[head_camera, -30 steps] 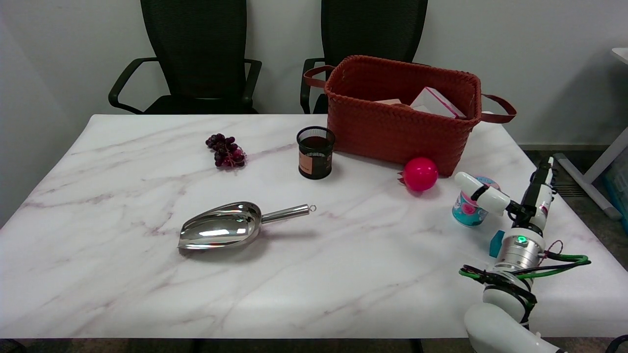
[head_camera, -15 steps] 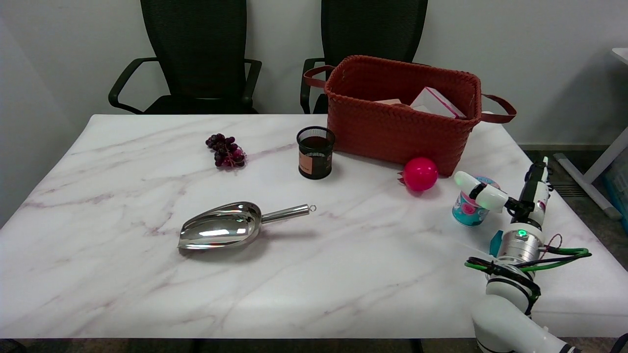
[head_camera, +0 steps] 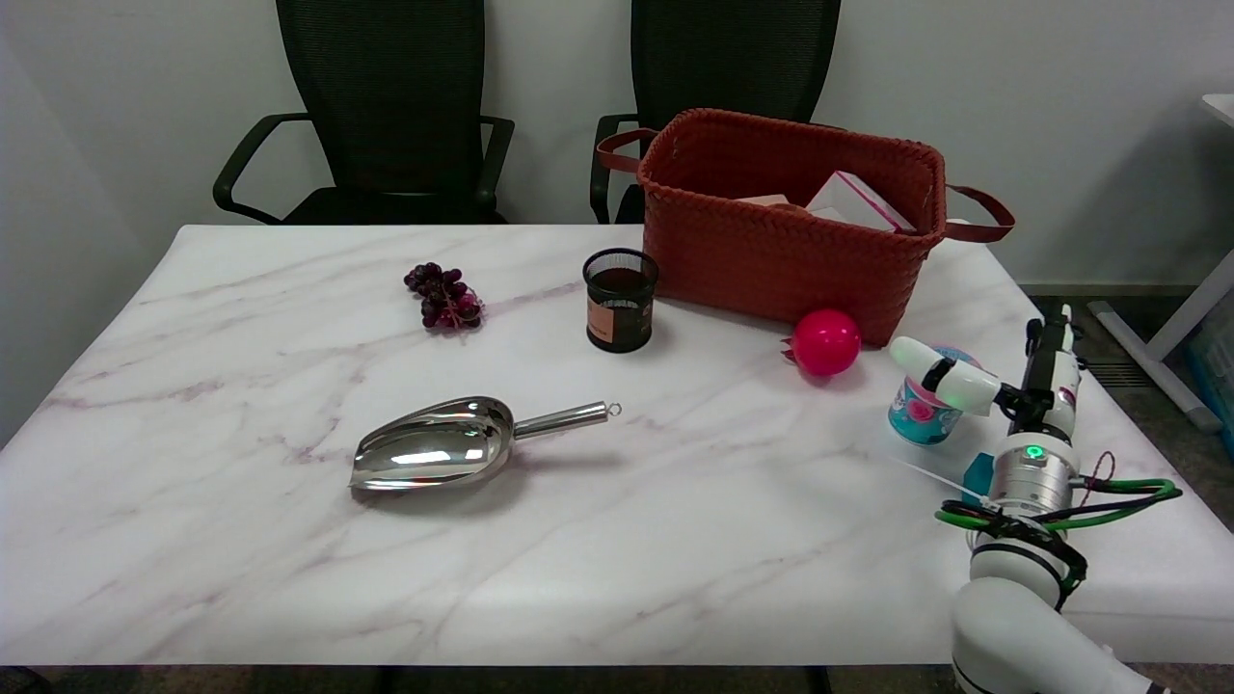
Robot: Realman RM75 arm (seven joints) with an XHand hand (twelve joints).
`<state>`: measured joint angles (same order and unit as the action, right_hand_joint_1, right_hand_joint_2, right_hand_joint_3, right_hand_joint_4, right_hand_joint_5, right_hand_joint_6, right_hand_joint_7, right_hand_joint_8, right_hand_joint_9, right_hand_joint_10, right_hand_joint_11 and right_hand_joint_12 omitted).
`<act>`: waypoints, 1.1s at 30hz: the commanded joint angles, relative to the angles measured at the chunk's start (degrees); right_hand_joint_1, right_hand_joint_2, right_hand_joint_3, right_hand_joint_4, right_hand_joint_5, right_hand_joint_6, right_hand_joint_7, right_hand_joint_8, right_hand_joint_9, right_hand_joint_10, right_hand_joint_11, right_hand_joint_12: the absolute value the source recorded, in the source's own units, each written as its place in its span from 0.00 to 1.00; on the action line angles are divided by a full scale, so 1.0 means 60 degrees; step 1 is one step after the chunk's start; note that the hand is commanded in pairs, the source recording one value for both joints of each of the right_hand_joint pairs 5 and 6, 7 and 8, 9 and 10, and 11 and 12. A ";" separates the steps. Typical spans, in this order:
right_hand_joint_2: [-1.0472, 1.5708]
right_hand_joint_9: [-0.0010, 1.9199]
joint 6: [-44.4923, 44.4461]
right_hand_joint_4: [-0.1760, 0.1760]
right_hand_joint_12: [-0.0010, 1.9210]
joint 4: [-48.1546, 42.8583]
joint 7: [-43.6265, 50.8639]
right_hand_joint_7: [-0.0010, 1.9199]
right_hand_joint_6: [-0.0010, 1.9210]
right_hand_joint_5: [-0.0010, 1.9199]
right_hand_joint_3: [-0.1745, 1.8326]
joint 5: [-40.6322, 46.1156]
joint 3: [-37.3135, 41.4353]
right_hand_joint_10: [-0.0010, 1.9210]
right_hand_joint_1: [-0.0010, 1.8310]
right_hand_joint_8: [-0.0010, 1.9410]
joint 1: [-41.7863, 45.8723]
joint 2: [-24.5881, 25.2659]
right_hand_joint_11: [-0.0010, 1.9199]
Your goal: Pick up the pink gum jar.
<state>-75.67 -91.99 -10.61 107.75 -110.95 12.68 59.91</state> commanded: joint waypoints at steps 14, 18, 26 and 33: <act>0.43 0.05 0.0820 0.50 0.00 -0.0578 0.0722 0.09 0.00 0.00 0.36 0.0695 0.0012 0.05 0.68 0.09 0.0415 -0.0308 0.00; 0.43 0.05 0.0820 0.50 0.00 -0.0518 0.0704 0.09 0.00 0.00 0.36 0.0766 -0.0038 0.05 0.68 0.09 0.0379 -0.0308 0.00; 0.43 0.05 0.0740 0.50 0.00 -0.0473 0.0722 0.09 0.00 0.00 0.39 0.0802 -0.0013 0.05 0.69 0.09 0.0497 -0.0281 0.00; 0.43 0.05 0.0794 0.50 0.00 -0.0364 0.0723 0.10 0.00 0.00 0.41 0.1015 -0.0078 0.05 0.69 0.10 0.0460 -0.0294 0.00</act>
<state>-71.50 -95.05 -6.60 112.22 -111.08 15.25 58.27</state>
